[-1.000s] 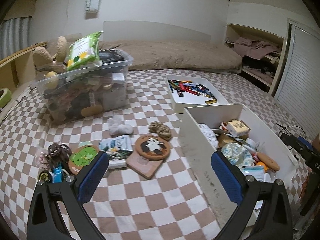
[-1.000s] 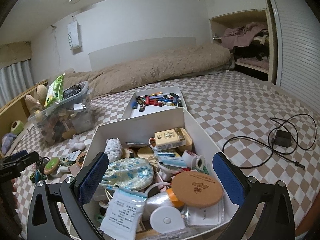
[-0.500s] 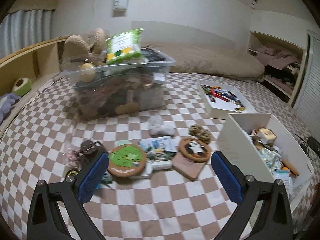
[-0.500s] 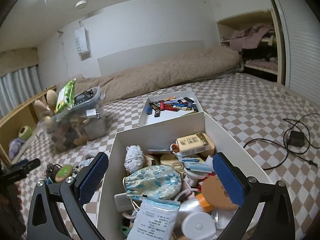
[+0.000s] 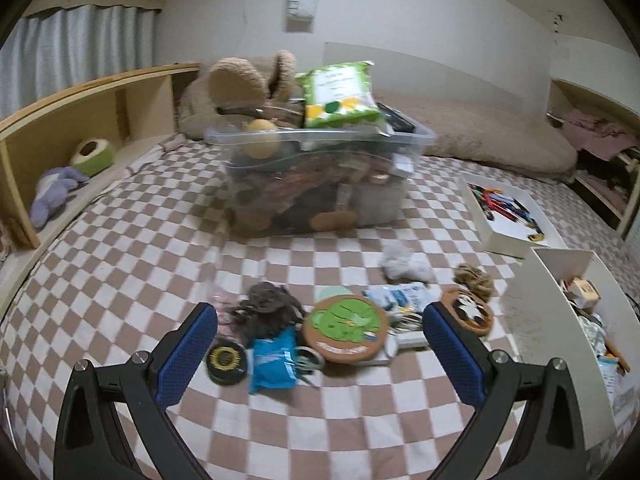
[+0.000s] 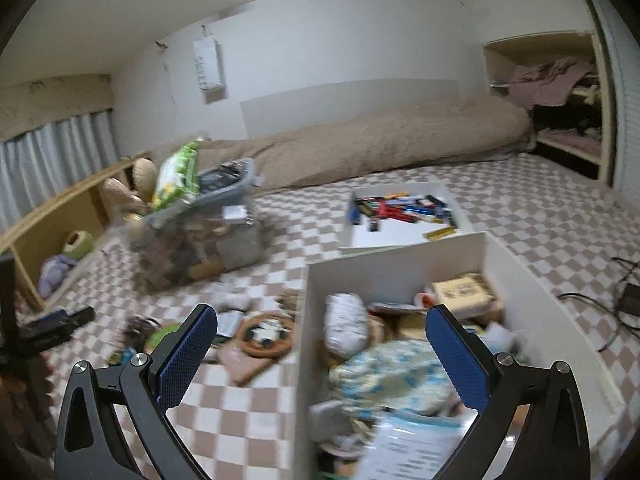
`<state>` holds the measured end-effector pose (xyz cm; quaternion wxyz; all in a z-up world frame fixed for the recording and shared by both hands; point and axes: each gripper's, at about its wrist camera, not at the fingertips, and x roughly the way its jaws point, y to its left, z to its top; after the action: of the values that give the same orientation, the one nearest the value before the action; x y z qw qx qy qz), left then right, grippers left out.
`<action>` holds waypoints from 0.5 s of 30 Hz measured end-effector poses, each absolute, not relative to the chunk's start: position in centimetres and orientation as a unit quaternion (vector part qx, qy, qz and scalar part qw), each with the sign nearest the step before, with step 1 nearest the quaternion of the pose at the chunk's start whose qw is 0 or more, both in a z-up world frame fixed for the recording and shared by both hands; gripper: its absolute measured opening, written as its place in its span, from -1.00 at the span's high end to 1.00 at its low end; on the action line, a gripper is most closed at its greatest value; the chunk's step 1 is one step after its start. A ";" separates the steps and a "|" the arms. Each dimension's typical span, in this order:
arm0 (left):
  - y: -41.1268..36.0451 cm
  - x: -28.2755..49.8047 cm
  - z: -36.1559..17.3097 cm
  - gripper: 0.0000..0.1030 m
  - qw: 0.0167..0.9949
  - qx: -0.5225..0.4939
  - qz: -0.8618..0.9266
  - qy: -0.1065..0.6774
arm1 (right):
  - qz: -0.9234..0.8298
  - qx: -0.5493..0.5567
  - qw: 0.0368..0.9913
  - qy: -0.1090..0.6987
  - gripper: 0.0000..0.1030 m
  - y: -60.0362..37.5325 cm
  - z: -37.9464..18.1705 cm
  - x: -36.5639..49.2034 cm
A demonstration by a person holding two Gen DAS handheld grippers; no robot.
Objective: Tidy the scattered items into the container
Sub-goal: 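Withdraw both tools from the box back toward the scattered items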
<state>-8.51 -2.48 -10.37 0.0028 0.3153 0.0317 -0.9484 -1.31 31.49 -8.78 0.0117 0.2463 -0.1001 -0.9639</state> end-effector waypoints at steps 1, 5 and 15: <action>-3.2 -8.5 -10.3 -1.00 0.003 0.313 -0.949 0.038 | -0.964 0.246 0.017 -0.101 -1.00 31.1 -8.6 -1.5; -5.2 -8.7 -10.4 -1.00 0.012 0.310 -0.949 0.054 | -0.965 0.243 0.035 -0.090 -1.00 29.1 -7.9 -2.2; -10.7 -9.5 -11.9 -1.00 0.037 0.325 -0.939 0.106 | -0.956 0.271 0.084 -0.070 -1.00 23.9 -8.9 -3.8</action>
<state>-9.49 -10.71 -11.88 0.0371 0.3253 0.1056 -0.9390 -3.78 23.93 -8.94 0.0844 0.2712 -0.0705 -0.9562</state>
